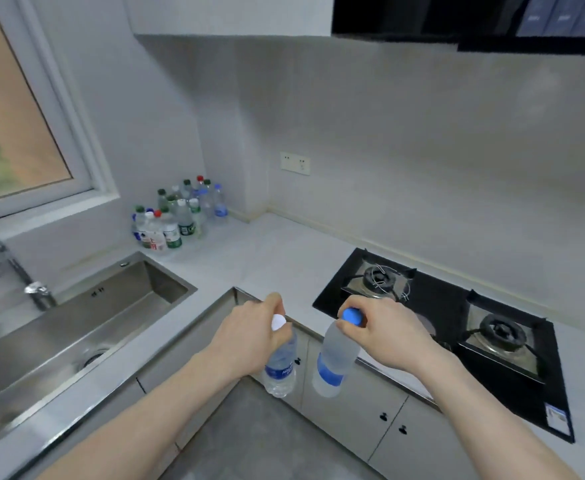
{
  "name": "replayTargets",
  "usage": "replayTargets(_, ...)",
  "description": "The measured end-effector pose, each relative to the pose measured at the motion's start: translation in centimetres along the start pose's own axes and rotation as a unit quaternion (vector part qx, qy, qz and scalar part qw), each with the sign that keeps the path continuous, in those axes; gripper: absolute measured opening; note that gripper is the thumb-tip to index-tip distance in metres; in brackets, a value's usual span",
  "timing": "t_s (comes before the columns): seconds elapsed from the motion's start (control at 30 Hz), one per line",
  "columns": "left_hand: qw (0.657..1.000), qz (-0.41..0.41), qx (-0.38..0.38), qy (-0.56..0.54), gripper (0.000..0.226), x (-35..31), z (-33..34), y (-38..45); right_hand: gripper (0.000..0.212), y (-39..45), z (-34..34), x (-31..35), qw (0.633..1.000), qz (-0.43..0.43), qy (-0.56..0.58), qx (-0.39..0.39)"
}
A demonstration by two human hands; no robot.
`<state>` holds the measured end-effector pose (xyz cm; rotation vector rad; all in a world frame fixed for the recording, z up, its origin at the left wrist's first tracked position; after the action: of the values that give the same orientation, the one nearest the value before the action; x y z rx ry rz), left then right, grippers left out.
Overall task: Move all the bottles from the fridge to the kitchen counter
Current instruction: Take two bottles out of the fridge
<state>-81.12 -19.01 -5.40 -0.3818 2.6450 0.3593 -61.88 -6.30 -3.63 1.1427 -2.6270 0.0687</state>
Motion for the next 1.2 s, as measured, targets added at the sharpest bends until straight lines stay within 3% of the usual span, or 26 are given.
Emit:
replayTargets(0.27, 0.995, -0.092, -0.044, 0.011, 0.022, 9.7, -3.8, 5.3, 0.017, 12.9, 2.3, 5.7, 0.997, -0.074, 0.003, 0.020)
replayTargets(0.67, 0.978, -0.192, -0.071, 0.048, 0.024, 20.2, -6.2, 19.4, 0.018, 33.9, 4.6, 8.1, 0.986, -0.160, 0.000, 0.051)
replayTargets(1.2, 0.966, -0.248, -0.057, 0.040, 0.026, 37.6, -9.2, 31.4, 0.017, 55.3, 11.6, 15.2, 0.983, -0.161, -0.021, 0.084)
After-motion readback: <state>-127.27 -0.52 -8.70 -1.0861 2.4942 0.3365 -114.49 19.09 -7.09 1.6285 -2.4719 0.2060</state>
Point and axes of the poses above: each hand's wrist, its own y-axis towards the middle knuckle, its own z-axis out of the palm, x = y × z, the point moved 5 cm from there along y, towards the middle knuckle, and after that the axes turned 4 degrees about -y, right-handed, at the moved point
